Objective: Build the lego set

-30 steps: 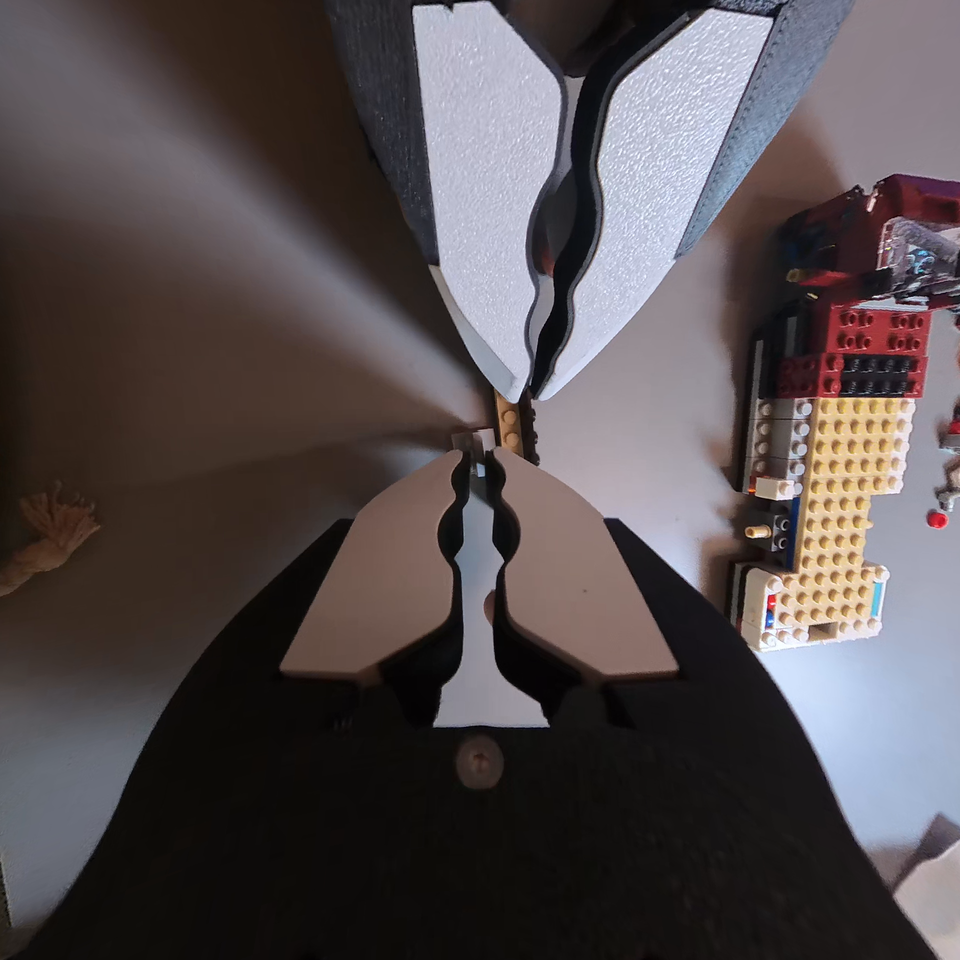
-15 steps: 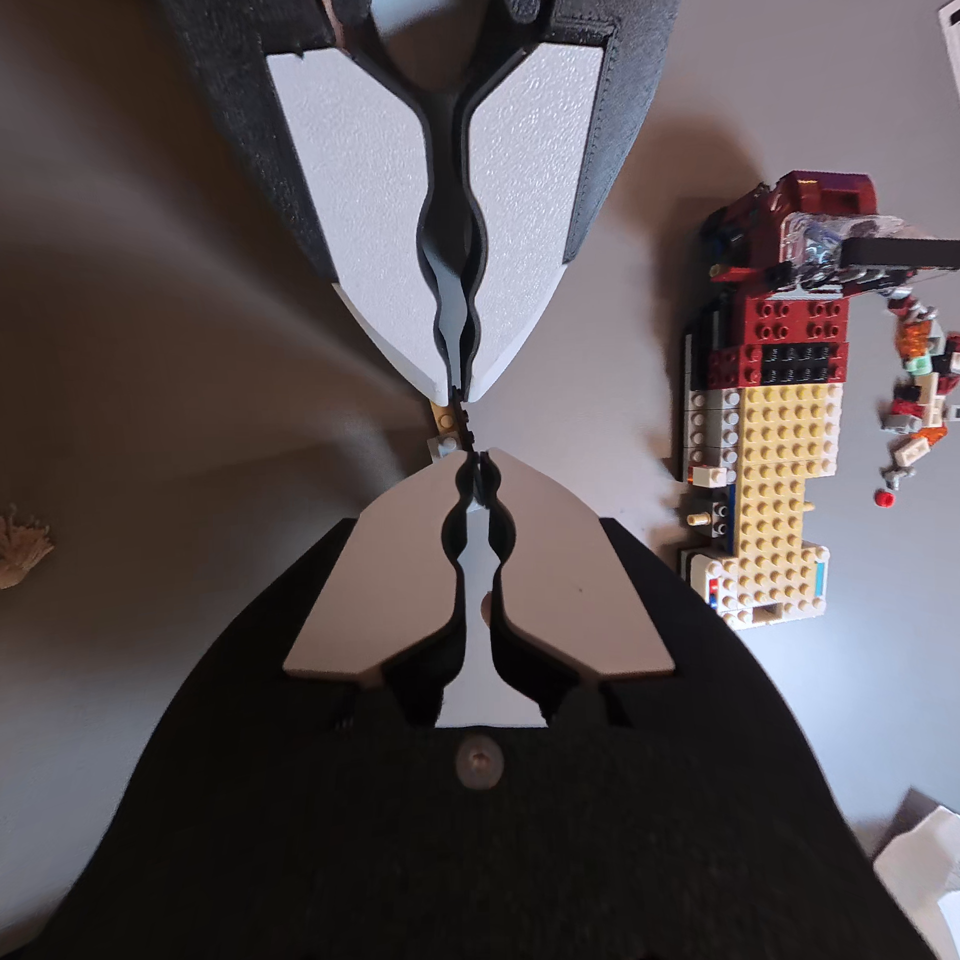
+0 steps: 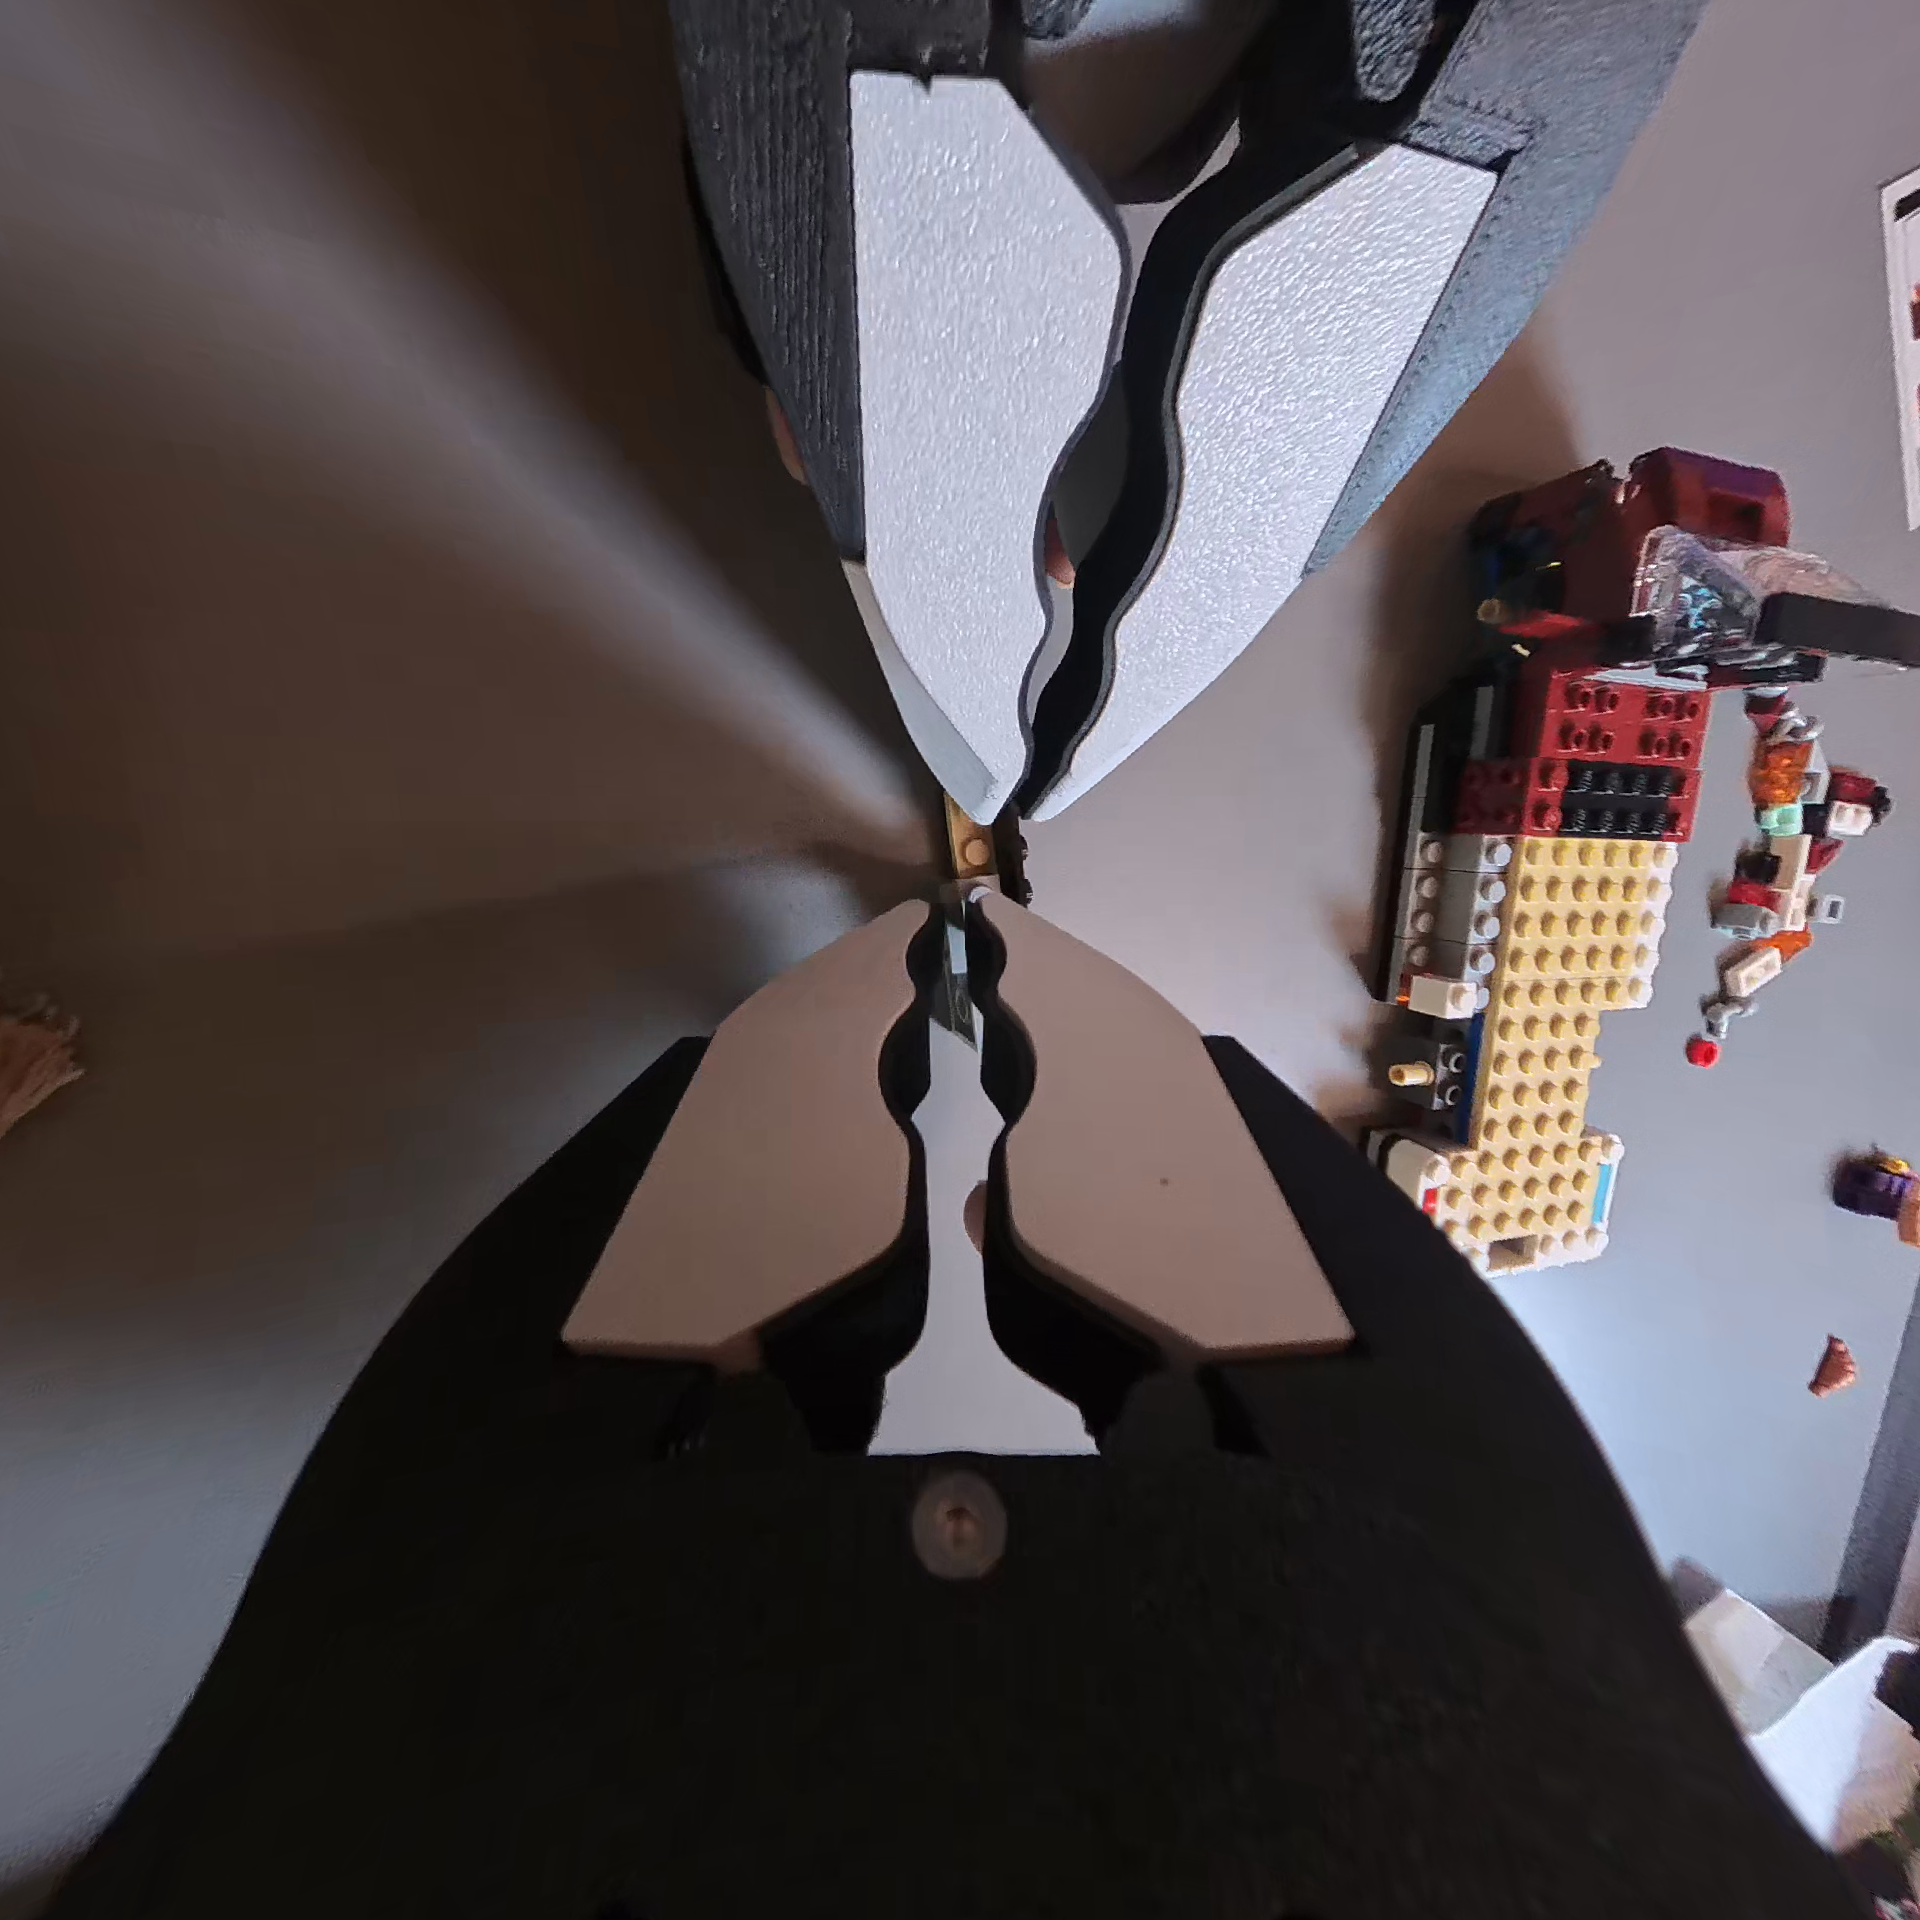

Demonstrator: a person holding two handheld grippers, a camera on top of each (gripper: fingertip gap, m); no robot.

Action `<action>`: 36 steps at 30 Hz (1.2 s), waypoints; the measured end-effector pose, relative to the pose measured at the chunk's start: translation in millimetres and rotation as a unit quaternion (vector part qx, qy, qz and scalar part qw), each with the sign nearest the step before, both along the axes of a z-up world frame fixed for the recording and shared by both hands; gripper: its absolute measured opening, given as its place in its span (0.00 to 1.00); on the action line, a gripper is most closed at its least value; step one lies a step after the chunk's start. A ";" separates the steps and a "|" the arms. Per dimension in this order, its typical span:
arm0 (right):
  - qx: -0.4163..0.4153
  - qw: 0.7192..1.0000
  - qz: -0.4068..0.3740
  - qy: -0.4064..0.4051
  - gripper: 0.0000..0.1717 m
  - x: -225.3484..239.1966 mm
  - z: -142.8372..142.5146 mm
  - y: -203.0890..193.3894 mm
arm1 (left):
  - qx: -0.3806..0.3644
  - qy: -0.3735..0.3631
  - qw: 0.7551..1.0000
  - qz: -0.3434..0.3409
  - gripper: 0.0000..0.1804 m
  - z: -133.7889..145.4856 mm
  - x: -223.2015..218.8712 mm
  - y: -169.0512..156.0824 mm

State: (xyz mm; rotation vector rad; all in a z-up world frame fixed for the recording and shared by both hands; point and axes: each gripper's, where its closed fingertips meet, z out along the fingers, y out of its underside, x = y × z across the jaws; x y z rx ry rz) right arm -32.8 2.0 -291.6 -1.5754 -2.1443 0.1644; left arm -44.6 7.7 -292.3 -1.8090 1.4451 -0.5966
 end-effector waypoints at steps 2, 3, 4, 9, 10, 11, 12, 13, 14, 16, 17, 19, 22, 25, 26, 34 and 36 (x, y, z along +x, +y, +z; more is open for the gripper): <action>-0.016 1.000 -0.002 -0.017 0.02 0.8 -0.2 0.2 | 0.001 -0.001 1.000 -0.002 0.02 0.2 0.2 -0.4; -0.024 0.999 -0.003 -0.026 0.02 1.2 -0.4 0.7 | 0.003 0.000 1.000 -0.003 0.02 0.2 0.3 -0.3; -0.033 0.999 -0.002 -0.034 0.02 1.4 -0.6 1.0 | 0.005 0.002 1.000 -0.004 0.02 0.3 0.2 -0.3; -0.091 0.994 -0.005 -0.055 0.02 1.2 -1.4 3.5 | 0.006 0.002 1.000 -0.005 0.02 0.0 -0.6 1.0; -0.098 0.994 -0.006 -0.056 0.02 1.2 -1.3 4.2 | 0.007 0.002 1.000 -0.006 0.02 -0.1 -0.7 1.3; -0.103 0.993 -0.008 -0.057 0.03 1.1 -1.1 5.6 | 0.008 0.003 1.000 -0.006 0.02 -0.1 -0.8 2.1; -0.106 0.993 -0.011 -0.056 0.03 1.0 -0.9 6.6 | 0.008 0.003 1.000 -0.006 0.02 -0.2 -0.7 2.8; -0.107 0.993 -0.015 -0.054 0.03 0.6 -0.4 7.6 | 0.003 0.003 1.000 -0.006 0.02 -0.3 -0.7 3.5; -0.104 0.993 -0.020 -0.050 0.03 0.1 0.2 9.2 | -0.002 0.001 1.000 -0.007 0.02 -0.2 -0.7 4.6; -0.094 0.994 -0.032 -0.043 0.03 0.6 1.1 12.4 | -0.008 0.000 1.000 -0.012 0.02 -0.2 0.1 7.3; -0.090 0.994 -0.038 -0.041 0.03 1.7 0.9 13.3 | -0.011 0.000 1.000 -0.015 0.02 -0.2 1.1 8.5; -0.084 0.994 -0.057 -0.033 0.03 3.6 0.9 14.4 | -0.010 0.000 1.000 -0.023 0.02 -0.2 3.3 10.6; -0.070 0.993 -0.089 -0.025 0.03 8.1 0.7 15.7 | 0.003 0.000 0.999 -0.047 0.02 -0.3 7.2 12.5; -0.062 0.990 -0.126 -0.031 0.03 15.3 0.6 17.3 | 0.013 0.001 0.997 -0.080 0.02 -0.3 14.7 14.6; -0.063 0.987 -0.141 -0.034 0.03 18.1 0.5 17.9 | 0.014 0.003 0.996 -0.094 0.02 -0.3 17.5 15.5; -0.072 0.974 -0.212 -0.042 0.03 38.7 -0.3 25.4 | 0.018 -0.006 0.989 -0.145 0.02 -0.4 37.6 23.9; -0.083 0.972 -0.217 -0.039 0.03 38.9 -0.7 25.2 | 0.020 -0.007 0.989 -0.143 0.02 -0.4 37.8 23.9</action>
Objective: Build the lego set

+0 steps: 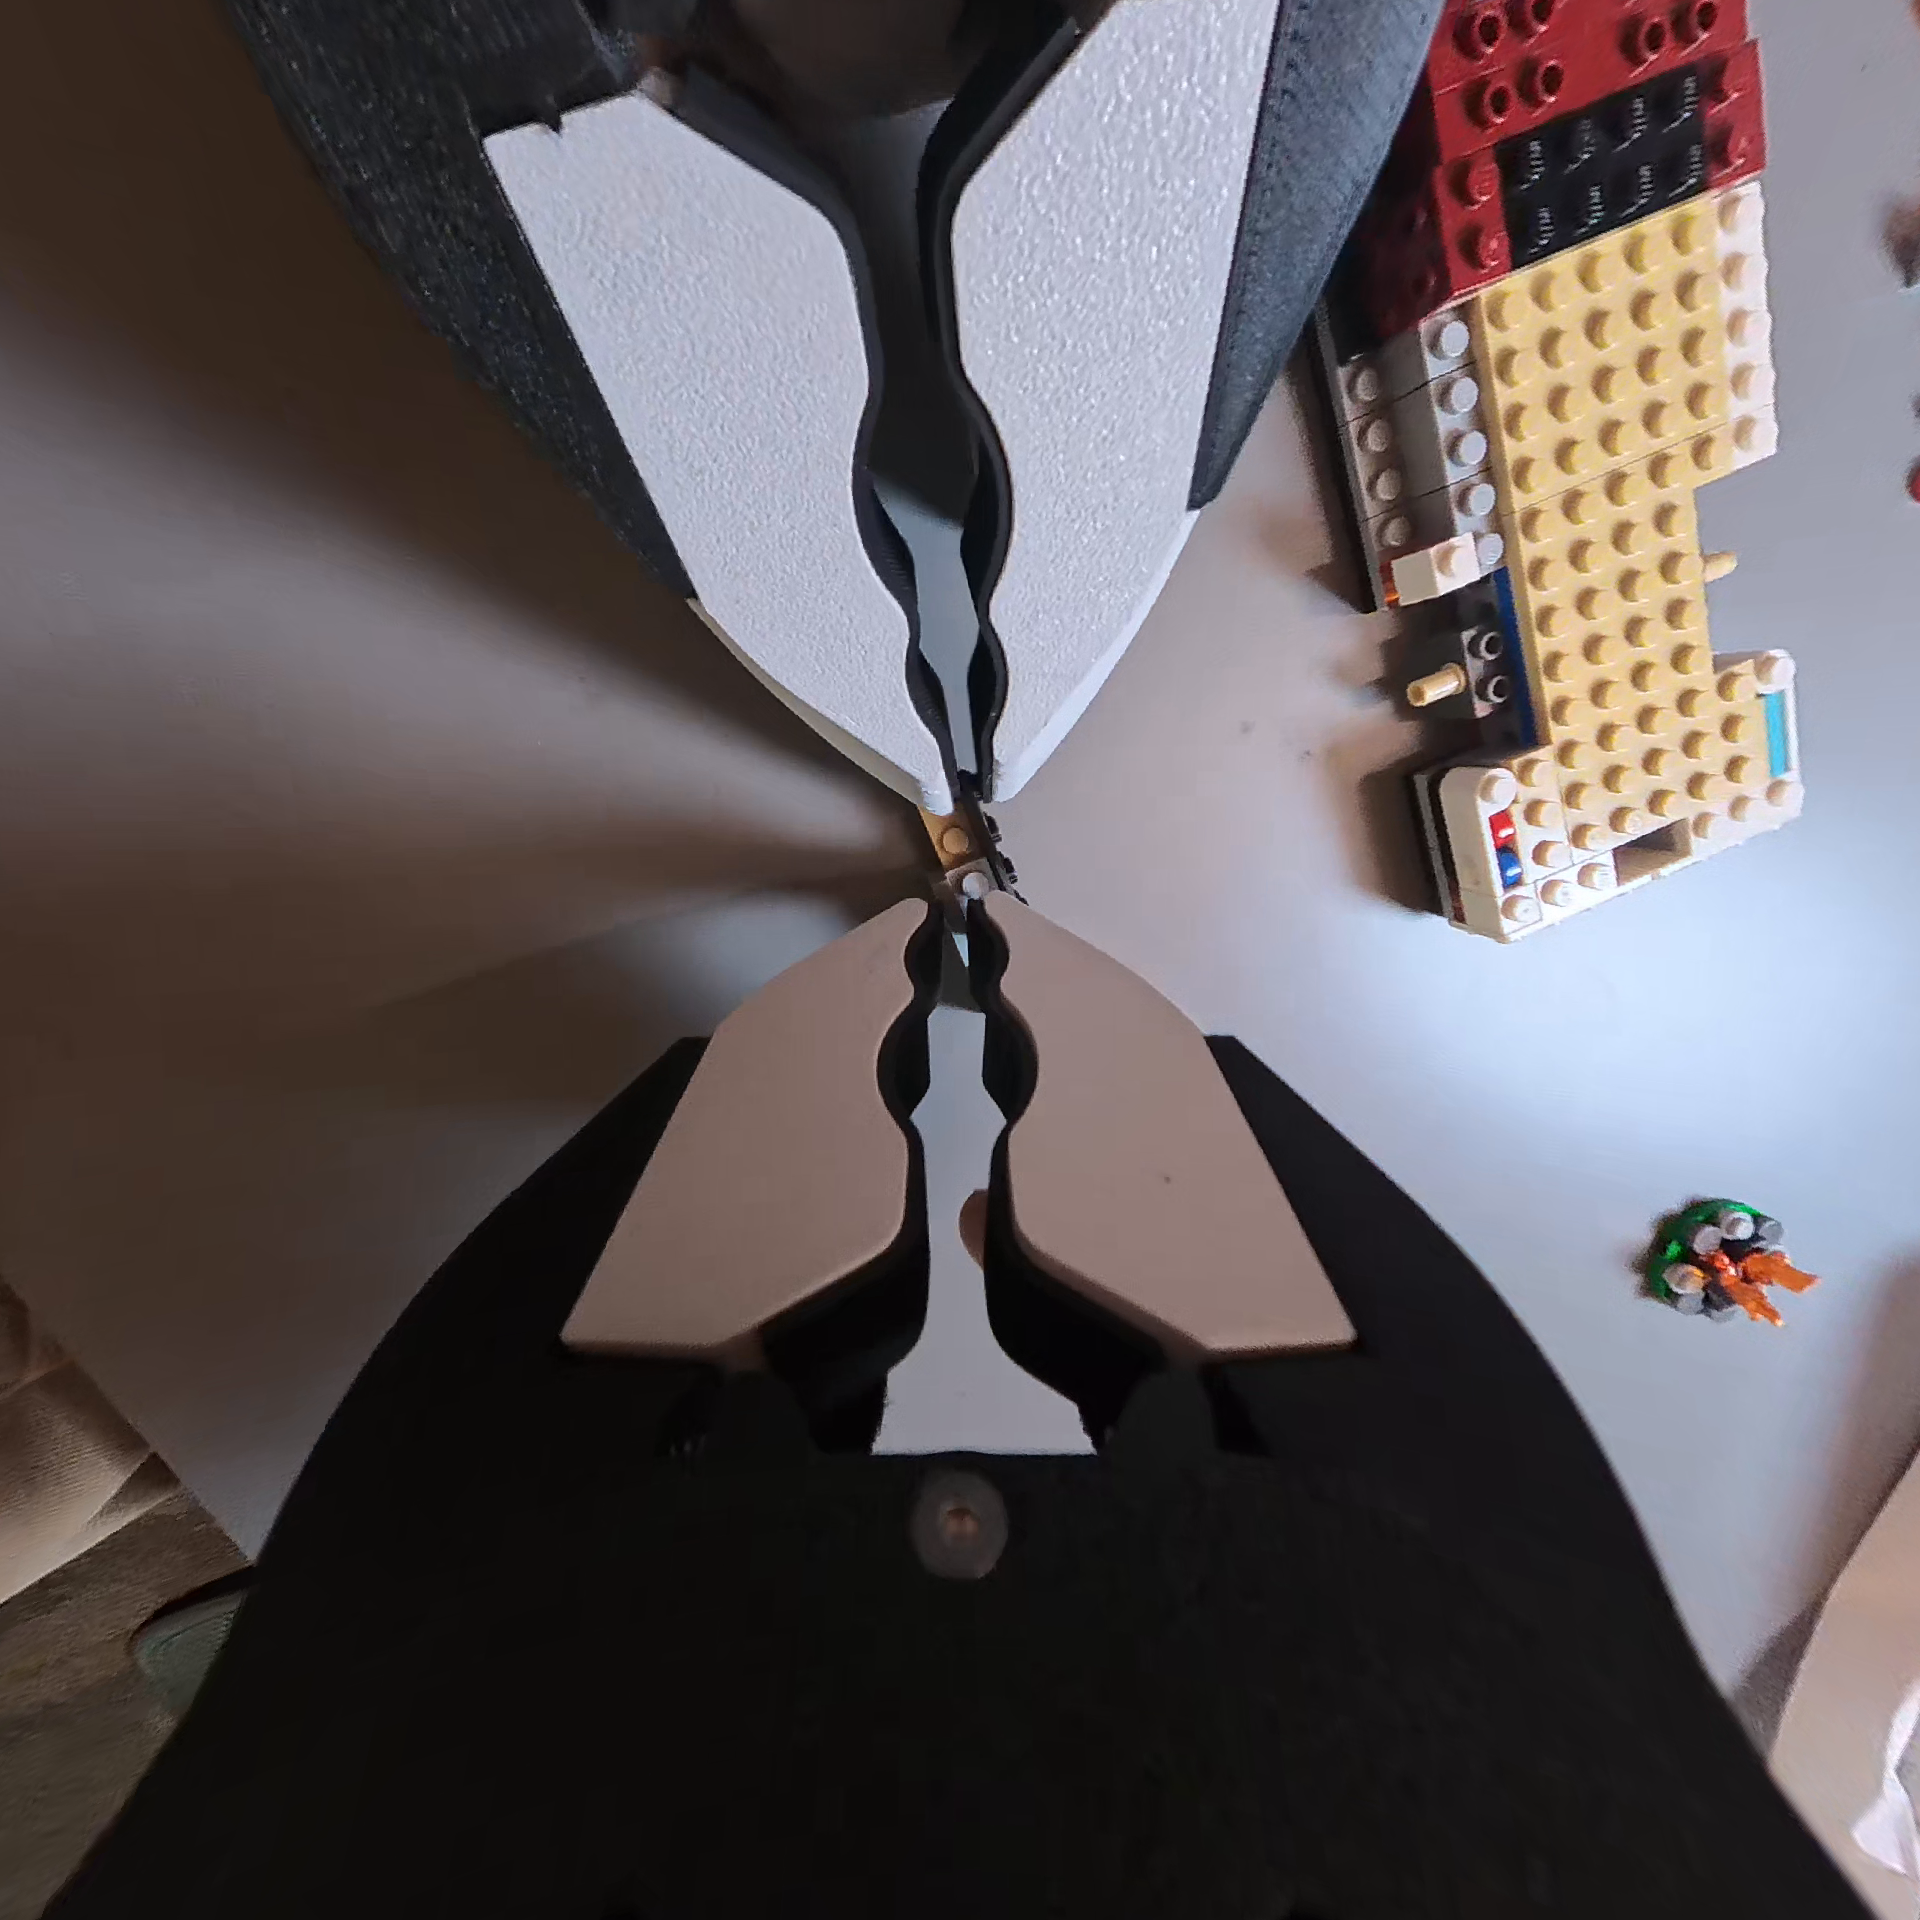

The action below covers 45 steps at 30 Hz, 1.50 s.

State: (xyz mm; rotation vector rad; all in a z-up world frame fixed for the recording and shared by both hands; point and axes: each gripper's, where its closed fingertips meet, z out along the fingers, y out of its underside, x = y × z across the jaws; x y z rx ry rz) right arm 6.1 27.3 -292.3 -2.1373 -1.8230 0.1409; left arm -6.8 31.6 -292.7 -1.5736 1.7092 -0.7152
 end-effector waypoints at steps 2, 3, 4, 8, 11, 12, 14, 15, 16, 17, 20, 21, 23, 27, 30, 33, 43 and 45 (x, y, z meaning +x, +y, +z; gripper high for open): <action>-0.013 1.000 -0.004 0.003 0.03 0.0 -0.5 -0.2 | 0.001 -0.001 1.000 0.000 0.02 0.0 0.0 0.0; -0.018 1.000 -0.005 0.003 0.03 0.0 -0.7 -0.2 | 0.000 -0.001 1.000 0.000 0.02 0.0 0.0 0.0; -0.021 1.000 -0.005 0.002 0.03 0.0 -0.8 -0.1 | -0.001 -0.002 1.000 -0.001 0.02 0.0 0.0 -0.1; -0.047 0.999 -0.013 0.002 0.03 0.1 -1.3 0.3 | 0.002 -0.005 1.000 -0.003 0.02 0.0 0.0 0.1; -0.070 0.997 -0.017 0.002 0.03 0.0 -1.7 0.3 | 0.004 -0.004 1.000 -0.003 0.02 0.1 0.0 0.0; -0.074 0.997 -0.017 0.001 0.03 -0.1 -1.8 0.3 | 0.005 -0.004 1.000 -0.004 0.02 0.0 0.1 0.0; -0.084 0.996 -0.020 0.003 0.02 -0.1 -1.9 0.1 | 0.005 -0.004 1.000 -0.003 0.02 0.0 0.0 0.0; -0.088 0.996 -0.023 0.005 0.02 -0.2 -1.9 0.0 | 0.006 -0.003 1.000 -0.003 0.02 0.0 0.0 0.0; -0.091 0.995 -0.025 0.008 0.02 -0.3 -2.0 0.0 | 0.006 -0.003 1.000 -0.003 0.02 -0.1 0.0 0.0; -0.095 0.995 -0.027 0.012 0.02 -0.3 -2.0 -0.2 | 0.006 -0.003 1.000 -0.003 0.02 -0.1 -0.1 0.0; -0.097 0.995 -0.031 0.022 0.02 -0.6 -2.0 -0.3 | 0.005 -0.003 1.000 -0.001 0.02 -0.1 -0.1 0.0; -0.092 0.995 -0.034 0.026 0.02 -0.8 -2.0 -0.2 | 0.004 -0.002 1.000 0.001 0.02 -0.2 -0.1 0.1; -0.074 0.996 -0.036 0.036 0.02 -1.5 -1.8 -0.2 | 0.000 0.001 1.000 0.009 0.02 -0.2 -0.1 0.3; -0.036 0.996 -0.022 0.080 0.05 -4.4 6.2 -4.3 | -0.007 0.002 0.999 0.034 0.02 -0.1 0.1 1.1; -0.016 0.989 -0.038 0.140 0.08 -0.4 27.6 -6.8 | -0.008 0.003 0.999 0.041 0.02 -0.2 0.4 1.2; 0.002 0.981 -0.066 0.182 0.08 12.4 31.6 -8.8 | -0.011 0.003 0.999 0.047 0.02 -0.1 0.4 1.3; 0.056 0.983 -0.039 0.172 0.08 7.6 4.8 -1.0 | -0.010 0.008 0.997 0.076 0.02 -0.2 -8.7 1.0; 0.052 0.981 -0.034 0.184 0.07 4.6 6.3 0.8 | -0.012 0.008 0.997 0.079 0.04 0.3 -14.3 0.2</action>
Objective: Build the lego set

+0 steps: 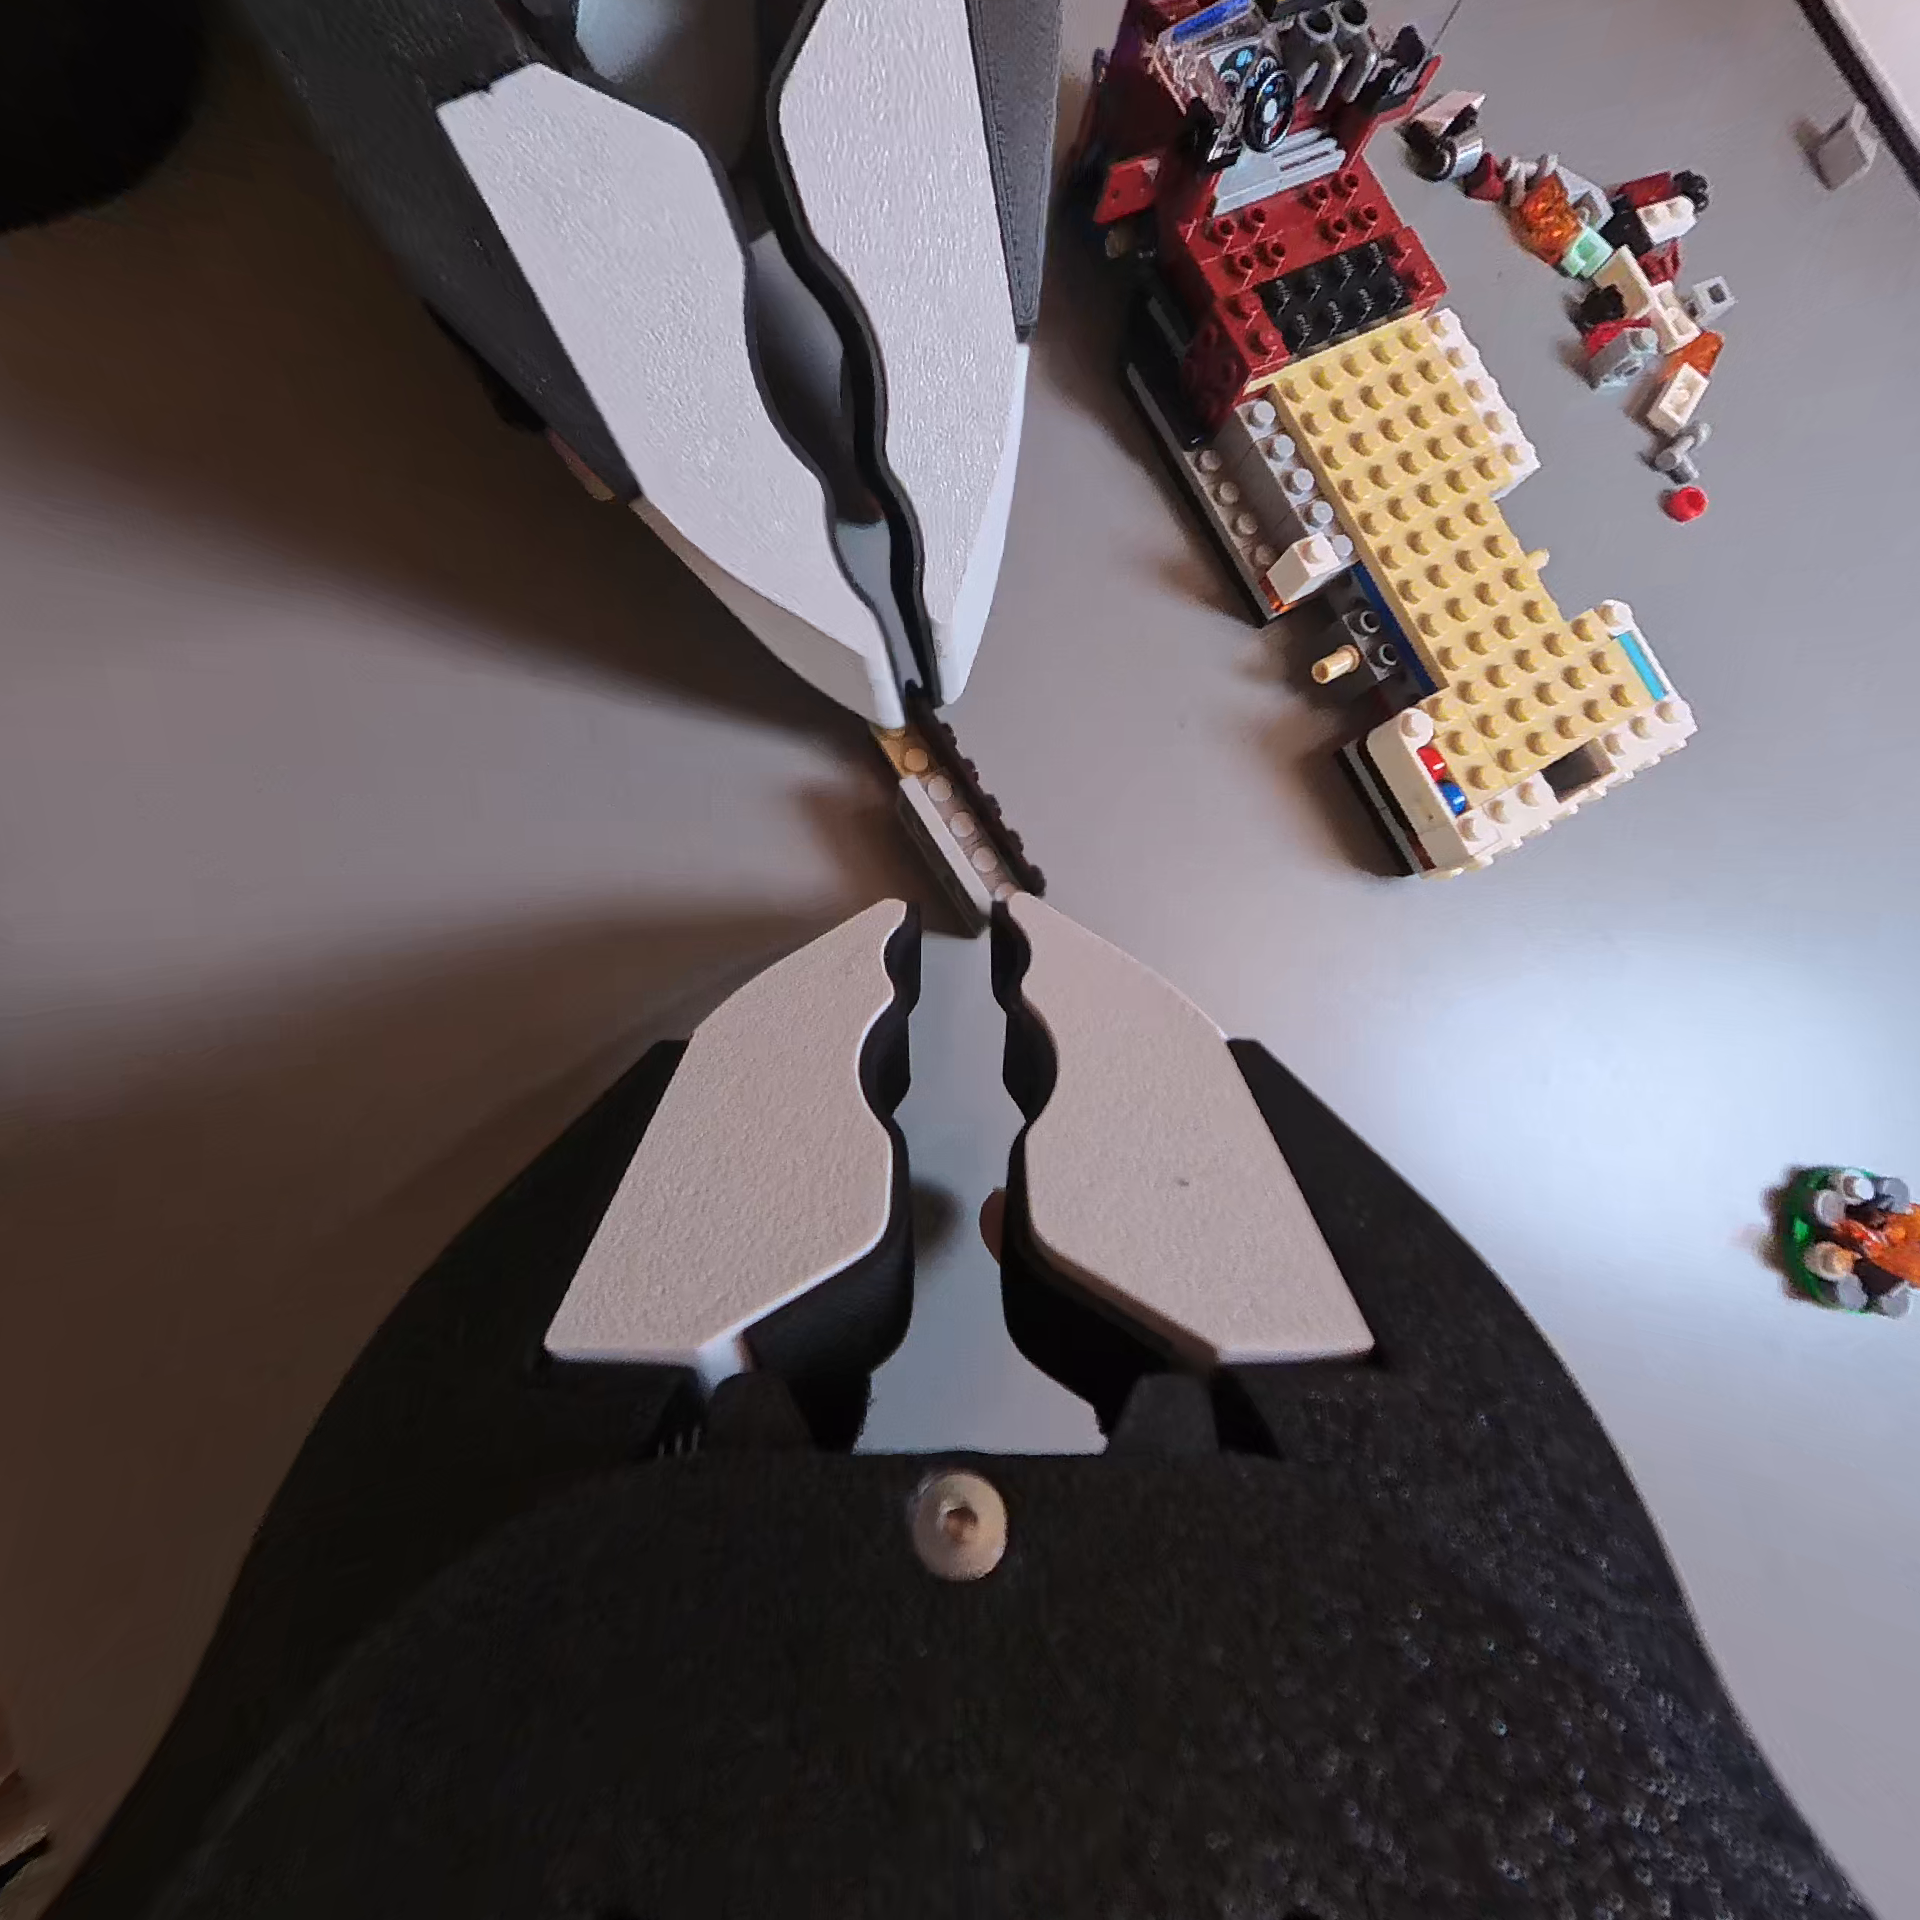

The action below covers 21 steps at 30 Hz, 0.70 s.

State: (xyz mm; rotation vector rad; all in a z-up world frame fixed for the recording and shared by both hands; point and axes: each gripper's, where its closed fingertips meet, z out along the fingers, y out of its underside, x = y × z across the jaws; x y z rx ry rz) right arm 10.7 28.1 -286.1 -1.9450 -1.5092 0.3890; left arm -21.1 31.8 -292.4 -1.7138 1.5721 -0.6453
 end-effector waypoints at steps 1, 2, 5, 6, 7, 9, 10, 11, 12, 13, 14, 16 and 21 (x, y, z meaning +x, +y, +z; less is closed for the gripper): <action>-0.001 1.000 0.002 0.008 0.08 -0.3 1.6 1.0 | -0.003 0.000 1.000 0.004 0.08 0.0 -3.5 0.2; 0.000 1.000 0.002 0.016 0.08 0.9 4.0 3.0 | -0.008 -0.001 1.000 0.009 0.10 0.4 -7.1 0.4; 0.013 0.999 -0.019 0.022 0.08 19.9 10.4 16.8 | -0.017 -0.031 0.999 0.034 0.09 10.3 -15.6 5.2; 0.017 0.999 -0.029 0.020 0.09 30.6 11.8 22.4 | -0.021 -0.041 0.998 0.043 0.09 14.1 -18.3 6.8; 0.019 0.999 -0.039 0.015 0.09 43.1 12.5 27.6 | -0.025 -0.050 0.997 0.051 0.09 17.2 -21.0 8.2; 0.016 0.998 -0.056 0.002 0.10 69.0 12.3 35.6 | -0.030 -0.059 0.995 0.069 0.09 19.6 -27.0 11.0; 0.007 0.998 -0.058 -0.007 0.12 80.7 10.4 36.3 | -0.030 -0.061 0.995 0.077 0.09 20.0 -29.6 12.0; -0.003 0.998 -0.058 -0.018 0.13 91.0 7.1 36.0 | -0.030 -0.064 0.994 0.084 0.09 20.7 -31.7 12.6; -0.006 0.998 -0.061 -0.029 0.14 100.2 3.6 37.3 | -0.030 -0.066 0.993 0.089 0.09 21.4 -33.2 12.9; -0.005 0.997 -0.062 -0.038 0.15 107.2 0.2 40.0 | -0.028 -0.069 0.993 0.095 0.09 22.5 -34.4 13.7; -0.005 0.997 -0.065 -0.041 0.15 111.5 -2.7 43.3 | -0.026 -0.073 0.992 0.100 0.09 24.2 -35.0 14.4; -0.012 0.997 -0.066 -0.026 0.15 110.9 -6.0 50.1 | -0.021 -0.080 0.991 0.107 0.09 28.1 -34.9 15.8; 0.058 0.998 -0.007 0.034 0.02 84.8 14.0 51.4 | -0.017 -0.110 0.988 0.103 0.09 44.3 -27.7 11.6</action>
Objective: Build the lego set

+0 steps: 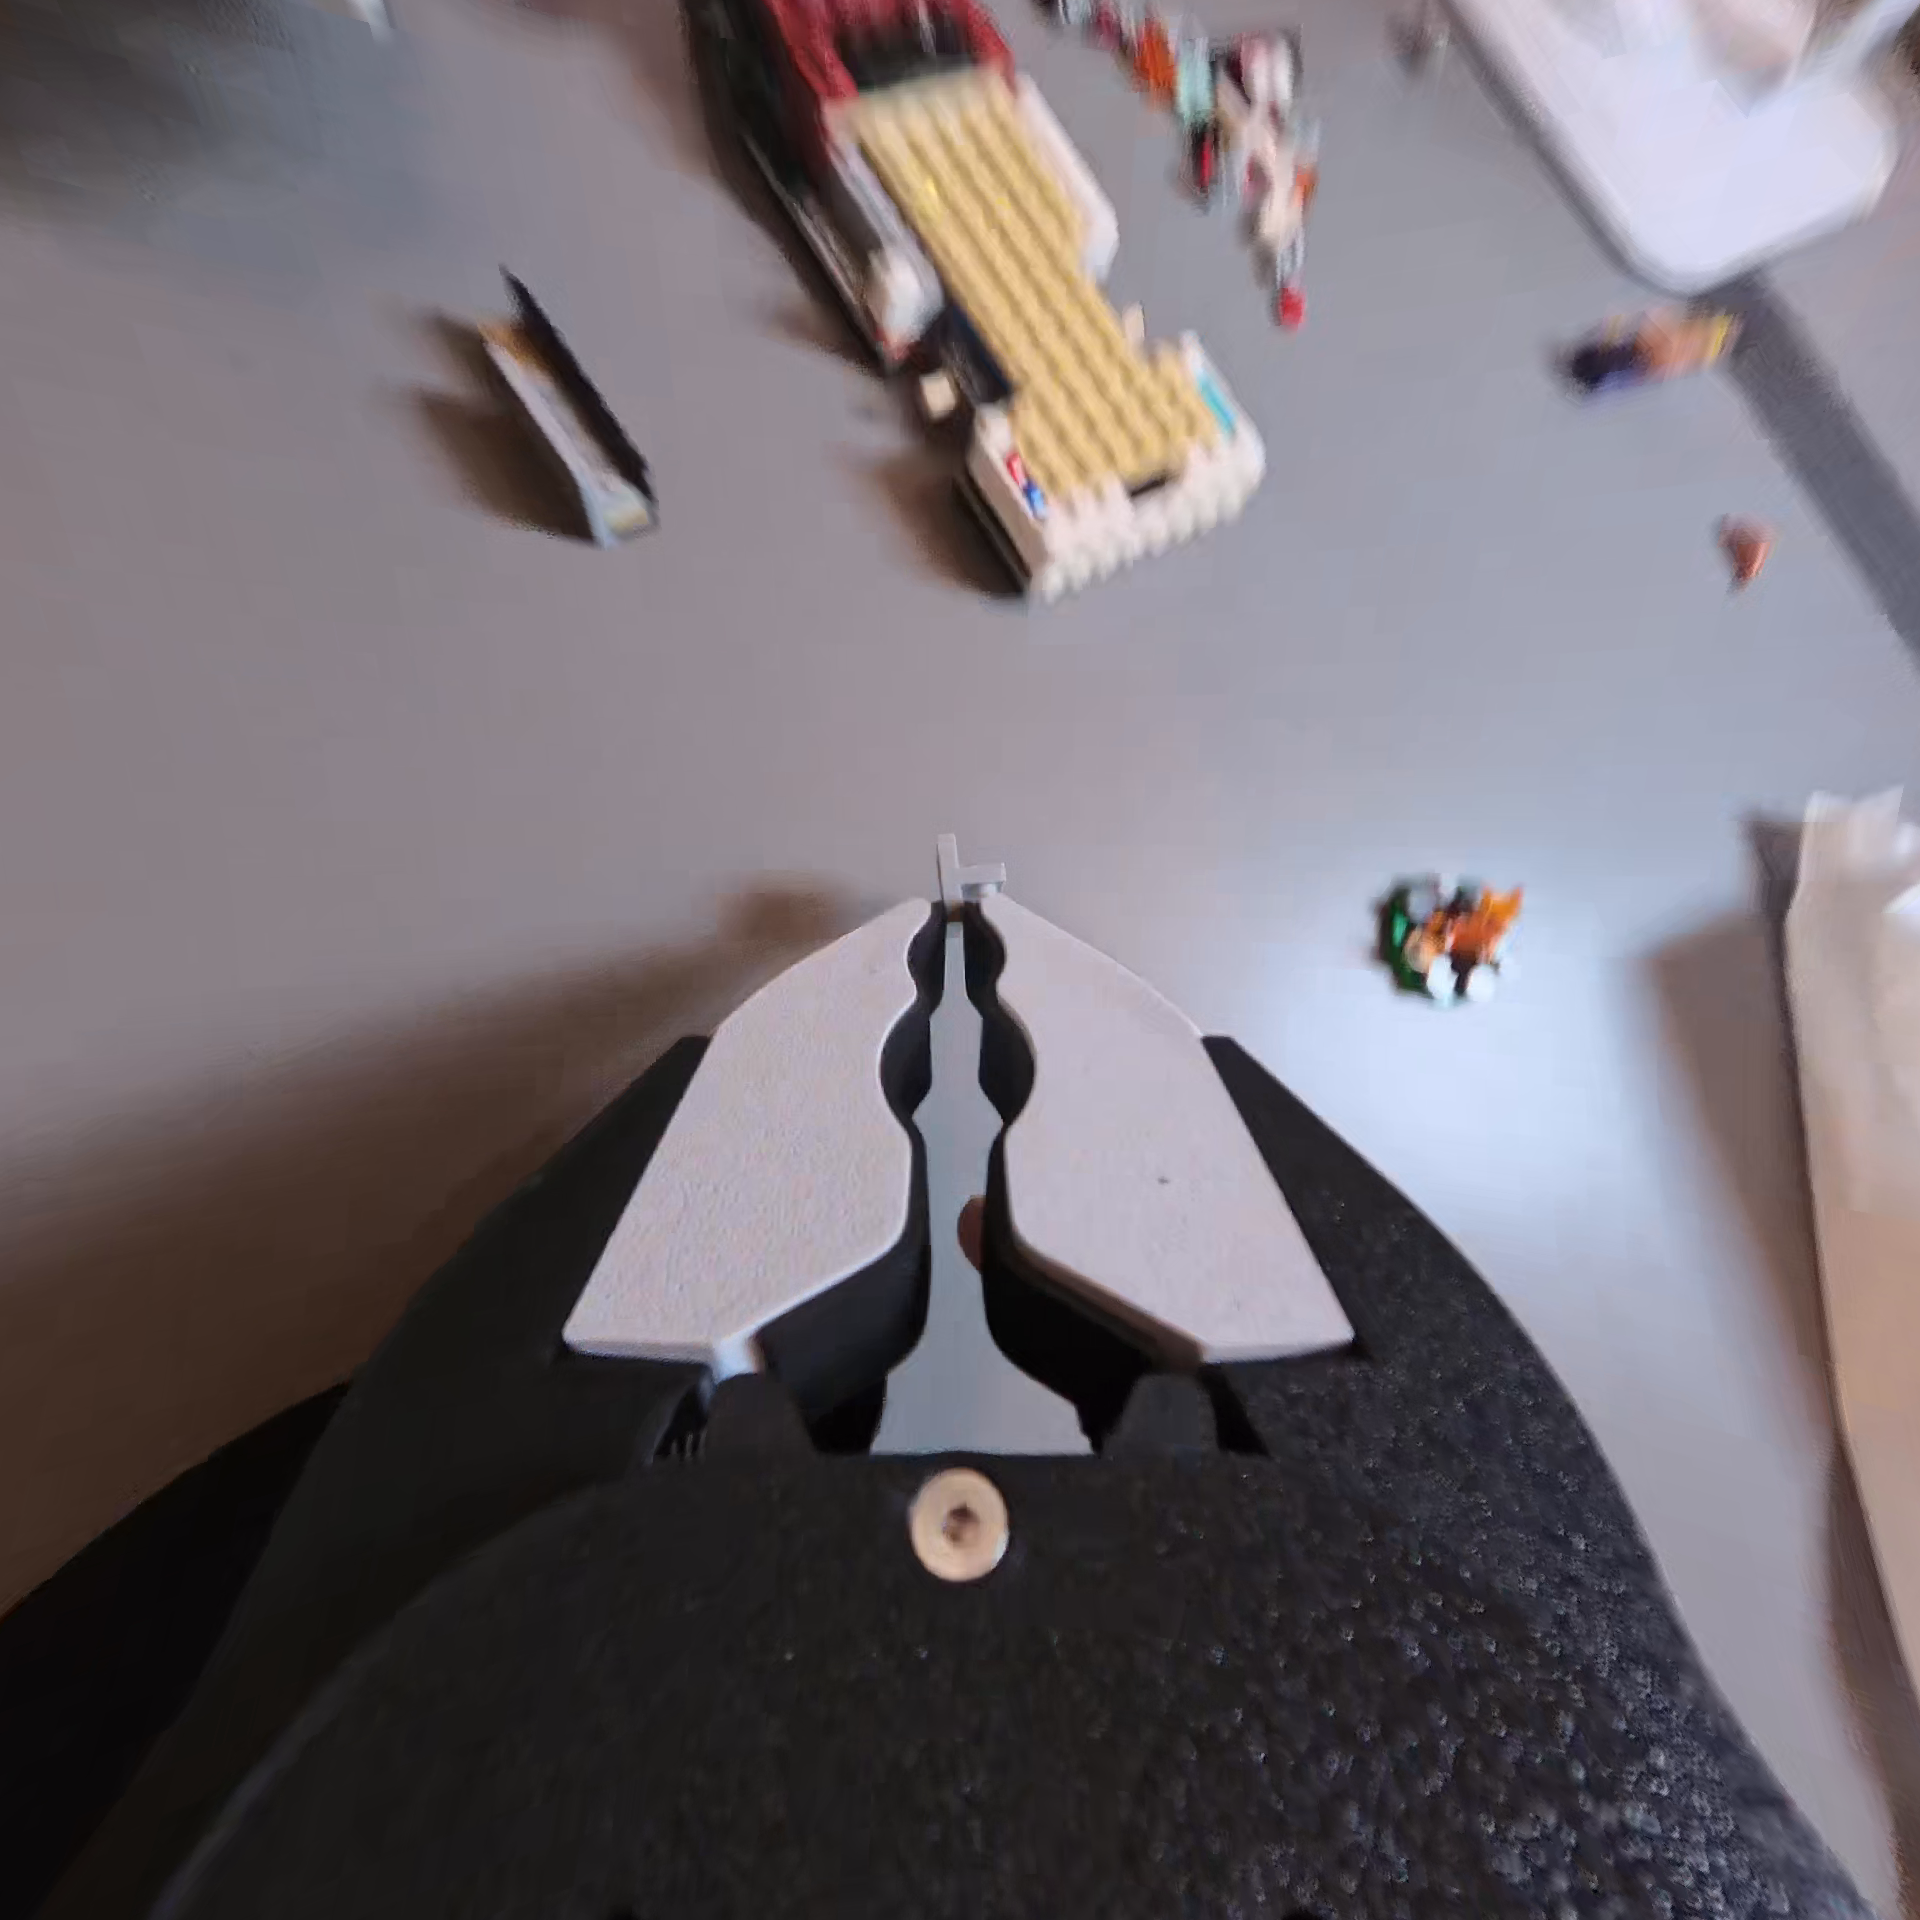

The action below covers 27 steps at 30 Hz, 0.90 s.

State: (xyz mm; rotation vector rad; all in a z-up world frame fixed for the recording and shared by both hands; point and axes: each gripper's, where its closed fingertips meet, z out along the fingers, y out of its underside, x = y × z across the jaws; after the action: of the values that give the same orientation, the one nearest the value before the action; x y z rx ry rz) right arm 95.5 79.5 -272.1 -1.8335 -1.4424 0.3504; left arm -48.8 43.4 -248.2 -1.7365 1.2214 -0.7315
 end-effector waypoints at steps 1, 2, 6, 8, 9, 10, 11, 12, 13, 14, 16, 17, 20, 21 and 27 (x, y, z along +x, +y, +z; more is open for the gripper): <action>0.040 0.998 0.027 0.039 0.02 -11.7 16.9 -7.1 | -0.005 -0.017 1.000 -0.006 0.09 6.7 3.2 -4.1; 0.087 0.992 0.048 0.076 0.02 -22.5 34.7 -14.7 | -0.018 -0.040 0.999 -0.012 0.09 13.9 7.2 -8.9; 0.291 0.945 0.104 0.109 0.02 -60.8 78.9 -47.0 | -0.113 -0.149 0.981 -0.054 0.12 40.5 25.0 -29.9; 0.334 0.931 0.129 0.075 0.02 -78.0 78.6 -58.4 | -0.139 -0.173 0.973 -0.062 0.14 44.9 29.7 -34.0; 0.349 0.924 0.141 0.066 0.02 -86.0 78.6 -63.3 | -0.140 -0.173 0.973 -0.063 0.14 44.8 31.3 -35.2; 0.355 0.920 0.153 0.060 0.02 -93.6 77.9 -68.0 | -0.136 -0.170 0.974 -0.063 0.15 44.5 32.4 -37.2; 0.359 0.917 0.163 0.057 0.02 -100.3 77.6 -72.3 | -0.131 -0.169 0.975 -0.065 0.15 45.0 33.2 -39.5; 0.366 0.913 0.173 0.055 0.02 -106.2 78.2 -76.0 | -0.127 -0.166 0.976 -0.062 0.15 44.7 33.4 -40.7; 0.372 0.909 0.180 0.054 0.02 -111.4 79.6 -79.2 | -0.123 -0.158 0.978 -0.059 0.14 42.7 33.2 -41.5; 0.375 0.907 0.186 0.050 0.02 -115.7 80.6 -81.4 | -0.121 -0.151 0.979 -0.062 0.13 40.9 33.1 -43.5; 0.381 0.904 0.191 0.037 0.02 -121.1 81.7 -81.9 | -0.122 -0.161 0.977 -0.072 0.10 44.3 33.0 -48.9; 0.384 0.902 0.194 0.031 0.02 -122.4 82.3 -82.1 | -0.129 -0.168 0.974 -0.075 0.10 46.0 32.7 -50.4; 0.388 0.900 0.198 0.014 0.02 -123.1 82.8 -81.9 | -0.161 -0.190 0.965 -0.080 0.12 49.3 31.1 -52.4; 0.392 0.898 0.200 0.002 0.02 -122.5 81.4 -81.4 | -0.170 -0.199 0.962 -0.079 0.12 51.0 30.5 -51.8; 0.391 0.897 0.206 -0.020 0.02 -121.9 74.0 -83.4 | -0.178 -0.184 0.964 -0.074 0.09 44.8 30.5 -50.0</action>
State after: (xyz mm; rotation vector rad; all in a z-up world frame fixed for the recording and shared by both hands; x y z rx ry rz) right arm -26.4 -3.9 -198.1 -0.8912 -1.6716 -0.0798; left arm -18.3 -6.6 -203.4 -1.6969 1.0086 -1.3671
